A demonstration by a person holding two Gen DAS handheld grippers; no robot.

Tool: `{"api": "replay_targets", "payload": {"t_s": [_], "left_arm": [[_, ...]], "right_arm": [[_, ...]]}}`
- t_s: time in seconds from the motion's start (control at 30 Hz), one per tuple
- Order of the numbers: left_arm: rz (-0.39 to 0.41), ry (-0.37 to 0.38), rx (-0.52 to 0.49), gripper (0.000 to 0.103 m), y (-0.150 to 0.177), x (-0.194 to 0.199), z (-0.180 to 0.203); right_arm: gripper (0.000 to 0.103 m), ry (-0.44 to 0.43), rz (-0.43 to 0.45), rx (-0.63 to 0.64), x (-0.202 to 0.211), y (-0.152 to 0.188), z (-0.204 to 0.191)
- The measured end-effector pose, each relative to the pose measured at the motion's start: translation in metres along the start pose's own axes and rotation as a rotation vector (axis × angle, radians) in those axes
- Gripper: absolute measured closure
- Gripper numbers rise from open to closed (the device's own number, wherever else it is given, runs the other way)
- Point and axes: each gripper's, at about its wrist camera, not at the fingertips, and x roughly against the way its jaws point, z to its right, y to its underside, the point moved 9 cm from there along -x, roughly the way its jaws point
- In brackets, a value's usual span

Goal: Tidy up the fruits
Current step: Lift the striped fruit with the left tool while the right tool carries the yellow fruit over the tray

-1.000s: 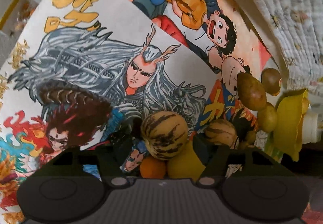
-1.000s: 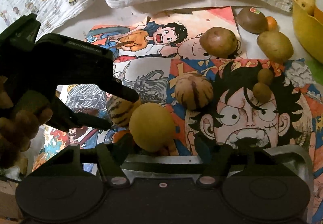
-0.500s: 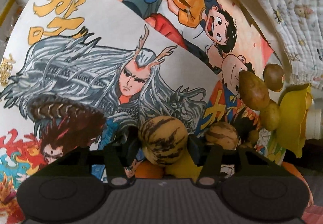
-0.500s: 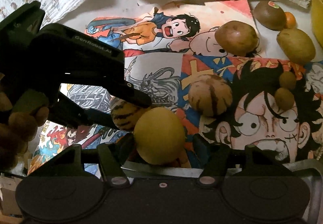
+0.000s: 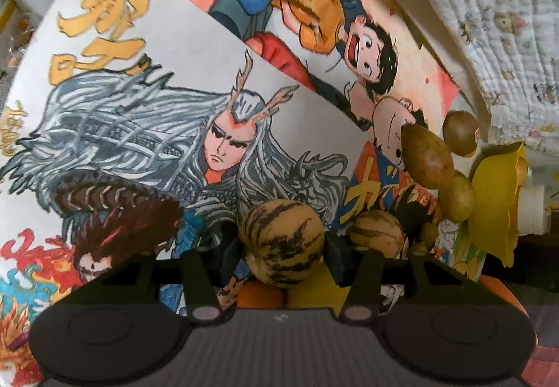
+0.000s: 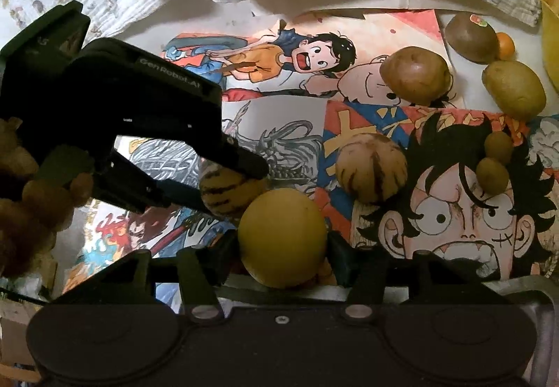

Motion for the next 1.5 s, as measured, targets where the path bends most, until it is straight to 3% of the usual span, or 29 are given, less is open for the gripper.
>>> {"api": "replay_targets", "payload": {"t_s": [0.23, 0.5, 0.67, 0.97, 1.2, 1.5], "left_arm": [[0.059, 0.014, -0.064, 0.048, 0.012, 0.022, 0.012], [0.076, 0.017, -0.128, 0.048, 0.046, 0.035, 0.021], [0.104, 0.014, -0.152, 0.048, 0.074, 0.047, 0.016], [0.15, 0.021, -0.227, 0.048, 0.134, 0.058, -0.002], [0.132, -0.013, -0.312, 0.048, 0.183, 0.05, -0.009], [0.129, -0.079, -0.328, 0.047, 0.224, 0.038, -0.02]], "right_arm": [[0.046, 0.004, 0.036, 0.009, 0.023, 0.007, 0.004], [0.046, -0.004, 0.038, 0.04, 0.051, 0.032, 0.004], [0.046, -0.029, -0.001, 0.084, 0.064, 0.056, 0.001], [0.046, -0.071, -0.089, 0.296, 0.091, 0.108, -0.003], [0.046, -0.07, -0.128, 0.33, 0.104, 0.135, 0.011], [0.046, -0.067, -0.169, 0.37, 0.108, 0.156, 0.024]]}}
